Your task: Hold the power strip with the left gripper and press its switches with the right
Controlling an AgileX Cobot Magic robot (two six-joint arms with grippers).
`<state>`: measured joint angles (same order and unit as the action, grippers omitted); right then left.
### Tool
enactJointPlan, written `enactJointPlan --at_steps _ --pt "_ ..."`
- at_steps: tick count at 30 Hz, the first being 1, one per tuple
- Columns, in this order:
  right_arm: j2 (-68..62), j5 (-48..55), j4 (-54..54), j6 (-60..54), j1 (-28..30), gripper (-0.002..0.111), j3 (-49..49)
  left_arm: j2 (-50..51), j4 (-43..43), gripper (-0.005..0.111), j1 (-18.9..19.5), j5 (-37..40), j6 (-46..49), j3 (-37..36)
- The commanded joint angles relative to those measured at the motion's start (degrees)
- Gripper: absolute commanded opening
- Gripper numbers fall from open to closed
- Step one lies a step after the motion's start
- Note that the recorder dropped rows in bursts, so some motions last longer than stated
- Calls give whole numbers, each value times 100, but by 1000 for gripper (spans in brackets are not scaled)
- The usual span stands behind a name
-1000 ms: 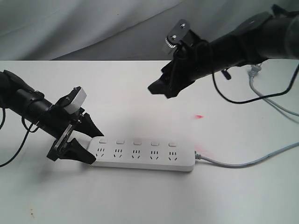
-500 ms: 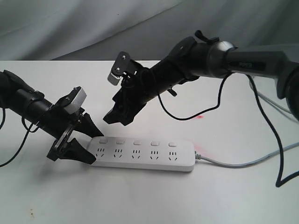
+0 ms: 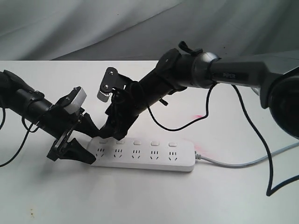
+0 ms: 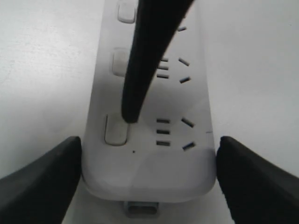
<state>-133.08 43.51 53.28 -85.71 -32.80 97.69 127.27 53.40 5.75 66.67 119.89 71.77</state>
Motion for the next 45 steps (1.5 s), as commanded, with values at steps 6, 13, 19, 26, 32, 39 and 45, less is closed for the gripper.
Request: enactJointPlan --at_steps 6,13,19,26,32,39,45 --pt "-44 -196 -17 18 -69 67 45 79 -197 49 3 -244 7 -13" --pt "-69 -219 -30 18 -149 67 45 79 -197 49 3 -244 7 -13" --pt "-123 -451 -109 35 -149 67 45 79 -197 49 3 -244 7 -13" --pt "-126 -394 -176 51 -149 67 45 79 -197 49 3 -244 7 -13" --pt "-126 -406 -730 288 -149 67 45 79 -197 49 3 -244 7 -13" --pt "-126 -406 -991 386 -149 67 45 79 -197 49 3 -244 7 -13" --pt "-320 -368 -1002 398 -260 67 35 79 -197 49 3 -244 7 -13"
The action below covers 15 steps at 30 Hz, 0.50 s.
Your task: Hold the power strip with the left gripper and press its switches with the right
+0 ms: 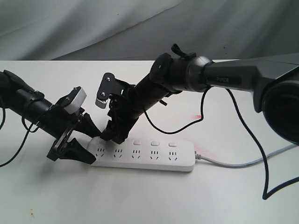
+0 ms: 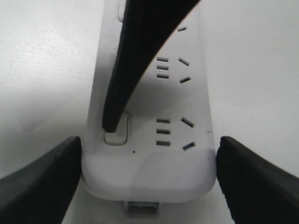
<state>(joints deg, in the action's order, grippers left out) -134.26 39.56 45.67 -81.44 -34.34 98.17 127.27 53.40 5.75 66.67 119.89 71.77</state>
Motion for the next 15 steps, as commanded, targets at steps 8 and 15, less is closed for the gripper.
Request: enactJointPlan --at_steps 8,15 --pt "-202 -63 -430 26 -106 67 -12 79 -197 49 3 -244 7 -13" --pt "-214 -135 -591 83 -226 67 -12 79 -197 49 3 -244 7 -13"
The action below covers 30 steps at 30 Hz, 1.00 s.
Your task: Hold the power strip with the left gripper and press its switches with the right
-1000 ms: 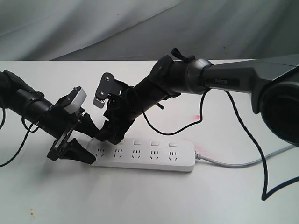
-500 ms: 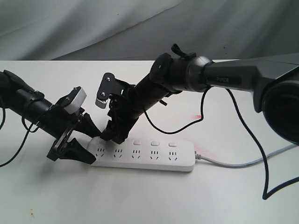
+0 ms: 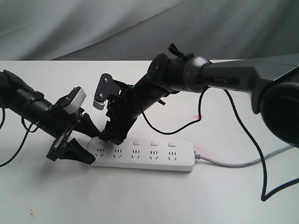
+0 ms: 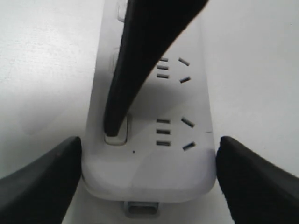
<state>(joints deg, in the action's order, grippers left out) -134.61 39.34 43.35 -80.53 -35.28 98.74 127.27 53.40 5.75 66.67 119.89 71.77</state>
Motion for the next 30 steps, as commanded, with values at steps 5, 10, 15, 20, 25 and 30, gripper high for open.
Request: enactJointPlan --at_steps 5,10,15,20,25,30 --pt "-179 -120 -371 3 -147 67 -69 79 -197 49 3 -244 7 -13" --pt "-217 -120 -439 26 -147 67 -69 79 -197 49 3 -244 7 -13" --pt "-333 -110 -632 132 -147 67 -69 79 -197 49 3 -244 7 -13" --pt "-345 -122 -803 157 -136 67 -69 79 -197 49 3 -244 7 -13" --pt "-345 -86 -1105 241 -126 67 -69 79 -197 49 3 -244 7 -13" --pt "-320 48 -1117 241 -126 67 -69 79 -197 49 3 -244 7 -13"
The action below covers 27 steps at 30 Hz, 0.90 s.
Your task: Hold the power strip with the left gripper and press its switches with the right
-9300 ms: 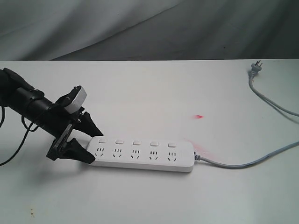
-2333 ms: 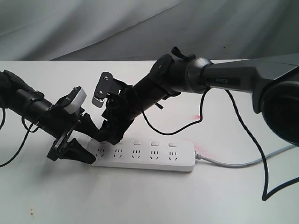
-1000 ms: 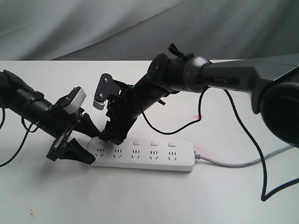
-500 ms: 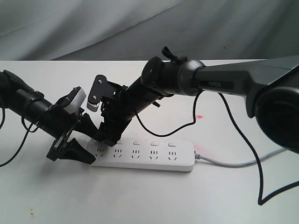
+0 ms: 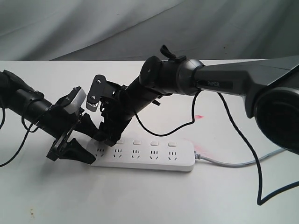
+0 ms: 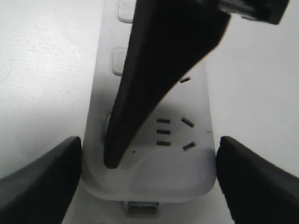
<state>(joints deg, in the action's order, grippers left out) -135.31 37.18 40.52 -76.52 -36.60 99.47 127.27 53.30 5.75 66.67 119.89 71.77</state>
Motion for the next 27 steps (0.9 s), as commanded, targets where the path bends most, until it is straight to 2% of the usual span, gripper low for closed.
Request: enactJointPlan --at_steps 1,11,27 --pt "-218 265 -846 -160 8 67 -142 79 -187 49 3 -244 7 -13" --pt "-150 541 -905 -195 8 67 -153 79 -187 49 3 -244 7 -13" --pt "-252 285 -915 -142 -3 67 -164 79 -187 49 3 -244 7 -13"
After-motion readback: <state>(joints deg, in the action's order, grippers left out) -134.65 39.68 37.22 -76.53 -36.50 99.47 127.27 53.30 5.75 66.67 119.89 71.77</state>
